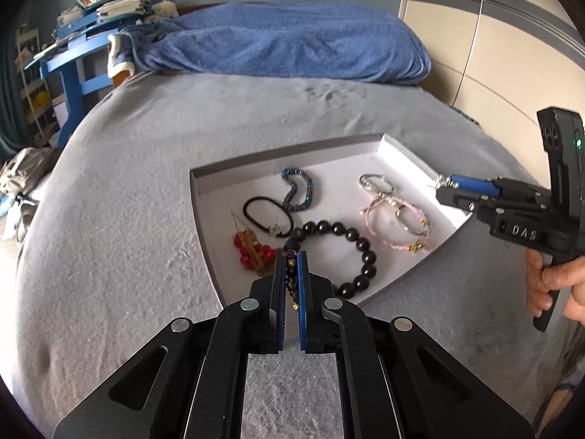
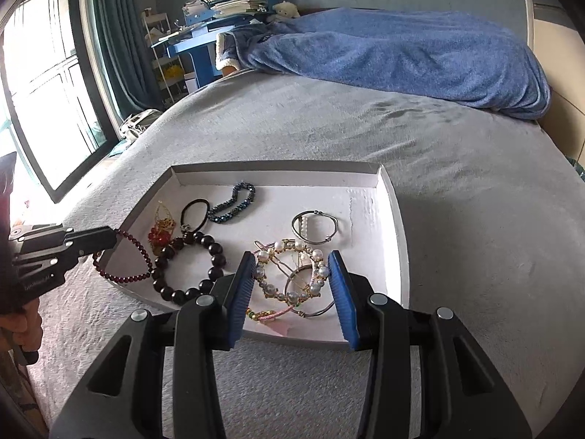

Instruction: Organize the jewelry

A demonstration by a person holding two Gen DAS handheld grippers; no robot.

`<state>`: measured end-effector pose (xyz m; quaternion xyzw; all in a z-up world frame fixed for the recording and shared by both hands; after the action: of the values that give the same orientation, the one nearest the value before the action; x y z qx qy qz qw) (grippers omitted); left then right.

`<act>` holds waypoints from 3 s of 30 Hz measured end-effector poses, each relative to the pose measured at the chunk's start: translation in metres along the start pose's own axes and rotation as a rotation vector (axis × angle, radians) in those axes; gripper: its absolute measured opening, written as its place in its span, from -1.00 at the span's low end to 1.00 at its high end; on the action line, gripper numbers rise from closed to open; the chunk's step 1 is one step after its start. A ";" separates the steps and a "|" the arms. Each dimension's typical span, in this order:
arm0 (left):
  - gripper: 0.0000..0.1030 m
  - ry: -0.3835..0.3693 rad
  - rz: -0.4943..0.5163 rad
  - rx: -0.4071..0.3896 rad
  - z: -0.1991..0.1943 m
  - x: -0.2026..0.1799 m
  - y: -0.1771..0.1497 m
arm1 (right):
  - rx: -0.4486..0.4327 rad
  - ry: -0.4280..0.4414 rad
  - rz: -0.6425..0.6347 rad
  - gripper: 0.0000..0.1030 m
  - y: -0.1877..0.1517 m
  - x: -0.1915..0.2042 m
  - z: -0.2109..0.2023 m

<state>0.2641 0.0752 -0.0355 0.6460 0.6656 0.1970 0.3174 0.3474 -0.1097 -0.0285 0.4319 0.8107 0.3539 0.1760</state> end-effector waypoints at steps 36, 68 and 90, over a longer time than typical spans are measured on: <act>0.38 0.099 0.027 0.015 0.008 -0.004 -0.008 | 0.106 -0.046 0.020 -0.09 -0.025 -0.016 0.034; 0.88 0.154 -0.129 -0.321 -0.053 -0.006 -0.043 | -0.155 -0.088 0.108 0.89 -0.058 0.018 -0.036; 0.90 0.211 -0.125 -0.374 -0.070 -0.020 -0.073 | -0.214 -0.140 0.036 0.89 -0.087 0.043 -0.076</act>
<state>0.1623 0.0592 -0.0302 0.5093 0.6856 0.3635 0.3719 0.2279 -0.1395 -0.0385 0.4486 0.7464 0.4104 0.2707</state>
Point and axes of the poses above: each gripper's, at about its wrist camera, not at the fingertips, and z roughly the way its jaws point, x to its left, y to its top, the point moved 6 cm from there along z, roughly the way its jaws point, and after that the axes turned 7 degrees about -z, right-handed, at the moved point
